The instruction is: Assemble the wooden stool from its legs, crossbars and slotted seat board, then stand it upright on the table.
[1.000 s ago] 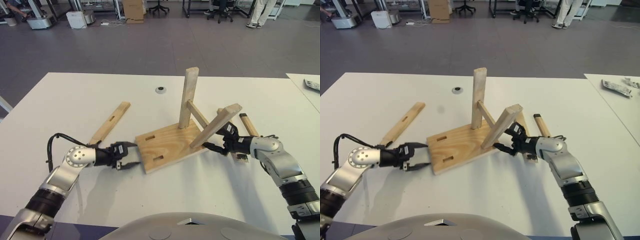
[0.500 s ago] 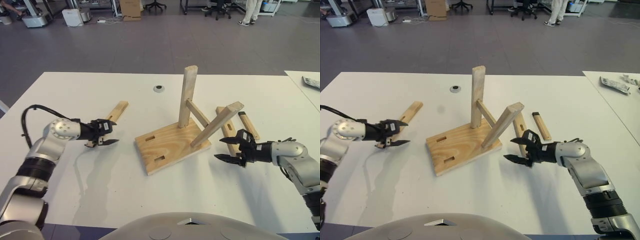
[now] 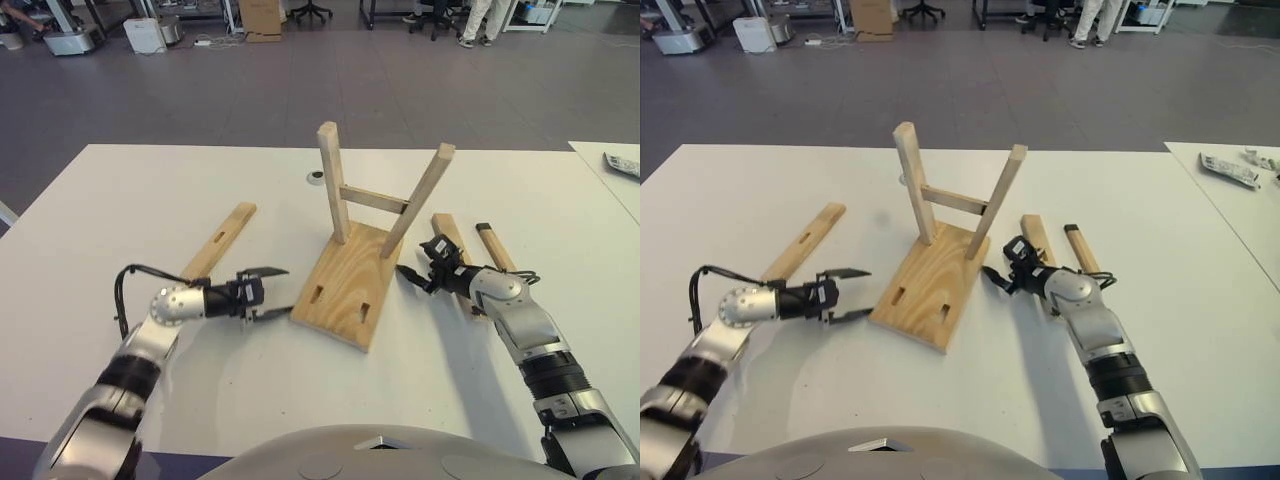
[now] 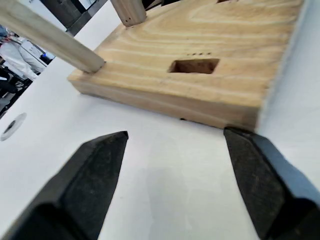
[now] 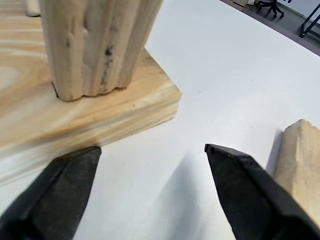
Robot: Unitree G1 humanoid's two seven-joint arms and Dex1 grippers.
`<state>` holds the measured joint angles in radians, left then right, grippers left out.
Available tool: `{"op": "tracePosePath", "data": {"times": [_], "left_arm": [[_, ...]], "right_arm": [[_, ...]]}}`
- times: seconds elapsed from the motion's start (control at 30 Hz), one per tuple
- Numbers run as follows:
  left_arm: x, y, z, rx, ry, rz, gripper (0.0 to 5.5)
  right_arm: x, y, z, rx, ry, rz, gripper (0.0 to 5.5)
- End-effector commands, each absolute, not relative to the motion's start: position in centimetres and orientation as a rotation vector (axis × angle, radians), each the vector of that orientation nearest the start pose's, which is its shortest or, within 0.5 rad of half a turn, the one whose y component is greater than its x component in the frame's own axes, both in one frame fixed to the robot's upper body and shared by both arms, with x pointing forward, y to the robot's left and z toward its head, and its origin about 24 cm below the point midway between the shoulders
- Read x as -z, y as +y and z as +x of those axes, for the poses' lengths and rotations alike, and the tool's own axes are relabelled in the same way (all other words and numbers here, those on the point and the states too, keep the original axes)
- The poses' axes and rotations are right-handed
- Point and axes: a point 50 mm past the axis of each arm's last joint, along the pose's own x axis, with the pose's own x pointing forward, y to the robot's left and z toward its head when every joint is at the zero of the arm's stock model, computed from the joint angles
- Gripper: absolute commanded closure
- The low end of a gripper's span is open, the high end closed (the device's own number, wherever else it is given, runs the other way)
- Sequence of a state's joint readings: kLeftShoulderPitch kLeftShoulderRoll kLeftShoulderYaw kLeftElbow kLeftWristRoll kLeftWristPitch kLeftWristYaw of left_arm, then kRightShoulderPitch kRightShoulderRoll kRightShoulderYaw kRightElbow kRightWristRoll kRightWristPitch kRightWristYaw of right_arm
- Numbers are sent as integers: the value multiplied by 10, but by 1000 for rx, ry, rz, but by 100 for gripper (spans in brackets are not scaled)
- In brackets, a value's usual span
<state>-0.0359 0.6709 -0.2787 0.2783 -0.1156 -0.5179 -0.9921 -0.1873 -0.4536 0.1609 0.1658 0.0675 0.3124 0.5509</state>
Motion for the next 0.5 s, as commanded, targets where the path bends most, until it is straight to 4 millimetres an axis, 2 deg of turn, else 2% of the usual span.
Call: {"op": "tracePosePath", "data": {"times": [0.03,0.17,0.23,0.37,0.43,0.5], "left_arm": [[-28,201,197,1224,153,549,196],[-34,195,197,1174,131,485,196],[-33,190,196,1183,128,476,196],[-32,186,195,1201,134,477,196],[-23,163,174,1396,205,371,196],[-20,153,163,1483,245,306,196]], "right_arm": [[-22,-193,276,-583,474,-331,161],[-57,-205,295,-507,363,-233,161],[-62,-206,299,-513,347,-234,161],[-62,-204,300,-535,353,-252,161],[-42,-181,305,-598,400,-343,161],[-31,-170,309,-636,419,-435,161]]}}
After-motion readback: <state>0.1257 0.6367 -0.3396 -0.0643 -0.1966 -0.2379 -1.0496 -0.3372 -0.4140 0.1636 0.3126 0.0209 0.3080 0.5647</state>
